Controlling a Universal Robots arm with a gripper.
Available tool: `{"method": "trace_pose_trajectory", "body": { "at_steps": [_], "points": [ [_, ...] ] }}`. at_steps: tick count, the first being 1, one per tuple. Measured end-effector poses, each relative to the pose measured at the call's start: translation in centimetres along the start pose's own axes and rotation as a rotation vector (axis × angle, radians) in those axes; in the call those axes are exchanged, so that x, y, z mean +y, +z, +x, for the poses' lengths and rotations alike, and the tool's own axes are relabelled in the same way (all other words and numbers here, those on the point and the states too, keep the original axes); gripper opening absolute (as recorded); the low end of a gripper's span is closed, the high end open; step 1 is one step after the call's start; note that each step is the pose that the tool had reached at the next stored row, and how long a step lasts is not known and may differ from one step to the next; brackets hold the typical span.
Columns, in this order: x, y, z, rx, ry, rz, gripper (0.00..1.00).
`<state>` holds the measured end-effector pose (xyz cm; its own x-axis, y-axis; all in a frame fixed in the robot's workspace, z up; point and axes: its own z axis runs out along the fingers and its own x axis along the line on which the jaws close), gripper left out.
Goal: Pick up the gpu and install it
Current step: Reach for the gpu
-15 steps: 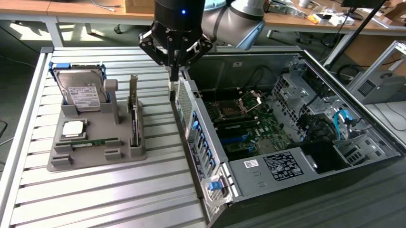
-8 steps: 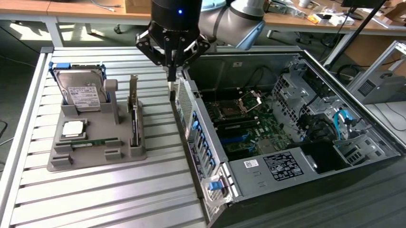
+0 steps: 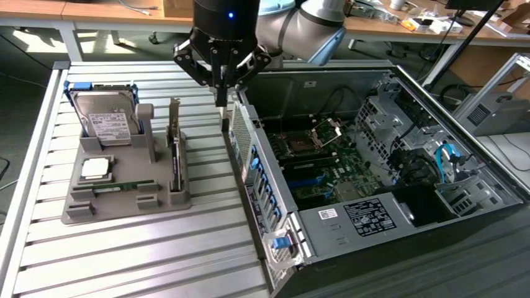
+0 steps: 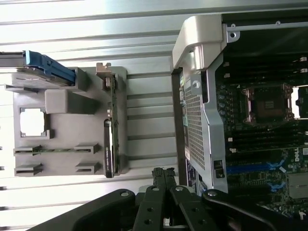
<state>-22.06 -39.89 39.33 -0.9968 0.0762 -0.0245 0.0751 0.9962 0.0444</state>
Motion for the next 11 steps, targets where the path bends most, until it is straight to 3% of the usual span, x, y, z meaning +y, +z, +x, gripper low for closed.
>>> {"method": "trace_pose_trajectory", "body": {
  "at_steps": [11],
  "points": [
    [-0.06,-0.03,0.86,0.0,0.0,0.0001,0.11]
  ]
}}
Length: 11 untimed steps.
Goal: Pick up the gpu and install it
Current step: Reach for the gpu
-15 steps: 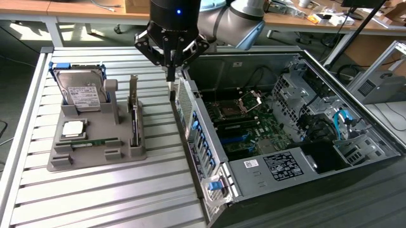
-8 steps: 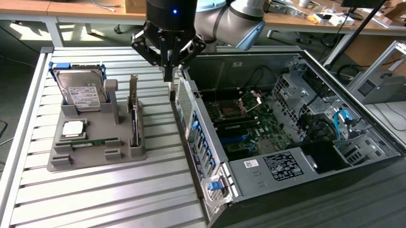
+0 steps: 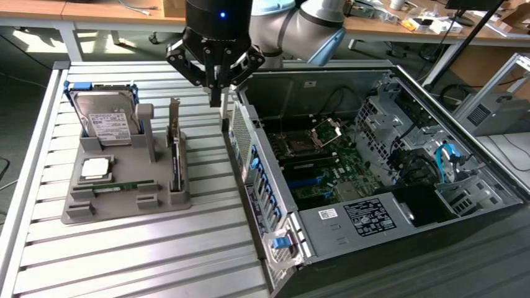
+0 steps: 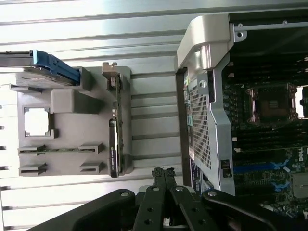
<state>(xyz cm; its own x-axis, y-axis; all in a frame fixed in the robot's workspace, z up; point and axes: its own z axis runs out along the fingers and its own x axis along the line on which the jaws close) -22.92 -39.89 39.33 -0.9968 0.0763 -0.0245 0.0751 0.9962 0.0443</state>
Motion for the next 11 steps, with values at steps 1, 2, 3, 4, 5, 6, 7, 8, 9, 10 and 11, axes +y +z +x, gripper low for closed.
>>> {"method": "trace_pose_trajectory", "body": {
  "at_steps": [1,2,3,4,5,6,7,8,9,10,11],
  "points": [
    [-0.01,0.0,0.08,0.0,0.0,0.0,0.11],
    [-0.02,0.0,0.23,0.0,0.0,0.0,0.11],
    [-0.02,-0.01,0.33,0.0,0.0,0.0,0.11],
    [-0.03,-0.01,0.41,-0.0001,0.0,0.0,0.11],
    [-0.04,-0.01,0.46,0.0,0.0,0.0,0.11],
    [-0.04,-0.01,0.51,0.0,0.0,0.0,0.11],
    [-0.04,-0.01,0.55,0.0,0.0,0.0,0.11],
    [-0.05,-0.02,0.62,0.0,0.0,0.0,0.11],
    [-0.05,-0.02,0.68,0.0,0.0,0.0,0.11],
    [-0.06,-0.02,0.72,0.0,0.0,0.0,0.11],
    [-0.06,-0.02,0.8,0.0,0.0,0.0,0.11]
  ]
}}
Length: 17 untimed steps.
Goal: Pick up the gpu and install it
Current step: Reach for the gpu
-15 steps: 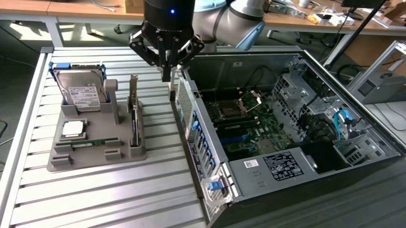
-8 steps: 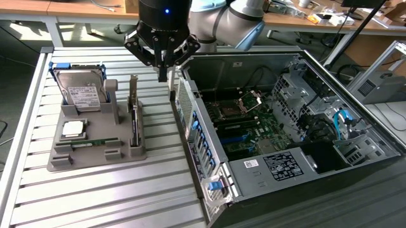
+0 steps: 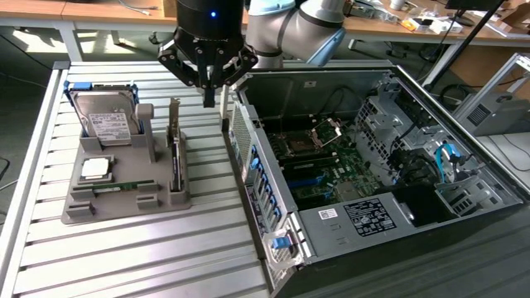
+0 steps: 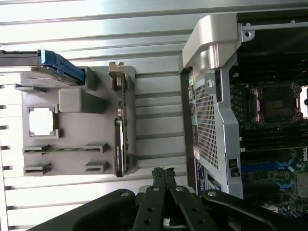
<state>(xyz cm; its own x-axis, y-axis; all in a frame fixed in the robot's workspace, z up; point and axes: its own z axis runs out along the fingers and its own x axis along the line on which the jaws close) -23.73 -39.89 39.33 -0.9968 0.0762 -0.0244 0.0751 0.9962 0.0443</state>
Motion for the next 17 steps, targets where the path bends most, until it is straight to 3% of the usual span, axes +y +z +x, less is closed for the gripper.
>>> {"method": "trace_pose_trajectory", "body": {
  "at_steps": [17],
  "points": [
    [-0.06,-0.02,0.75,-0.0001,0.0,0.0,0.11]
  ]
}}
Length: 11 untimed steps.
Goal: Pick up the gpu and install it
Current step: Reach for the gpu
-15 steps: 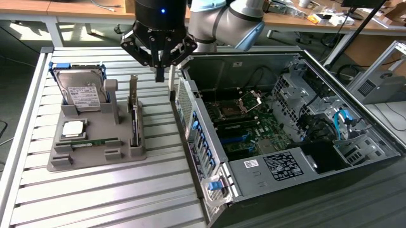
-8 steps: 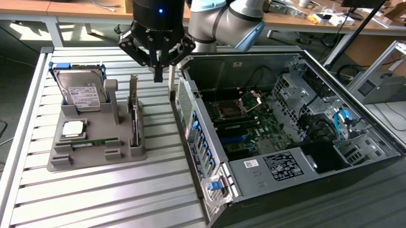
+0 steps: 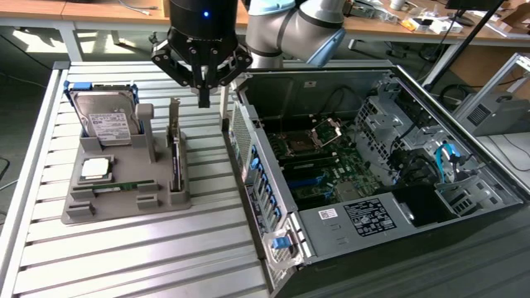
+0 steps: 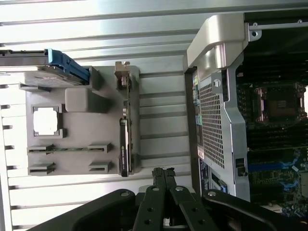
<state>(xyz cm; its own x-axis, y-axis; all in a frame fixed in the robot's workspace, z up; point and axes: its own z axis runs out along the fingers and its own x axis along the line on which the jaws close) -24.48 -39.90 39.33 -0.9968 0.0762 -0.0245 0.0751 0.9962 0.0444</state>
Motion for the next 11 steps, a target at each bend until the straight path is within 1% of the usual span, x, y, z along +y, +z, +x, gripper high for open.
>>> {"method": "trace_pose_trajectory", "body": {
  "at_steps": [11],
  "points": [
    [-0.05,-0.02,0.63,0.0,0.0,0.0,0.11]
  ]
}}
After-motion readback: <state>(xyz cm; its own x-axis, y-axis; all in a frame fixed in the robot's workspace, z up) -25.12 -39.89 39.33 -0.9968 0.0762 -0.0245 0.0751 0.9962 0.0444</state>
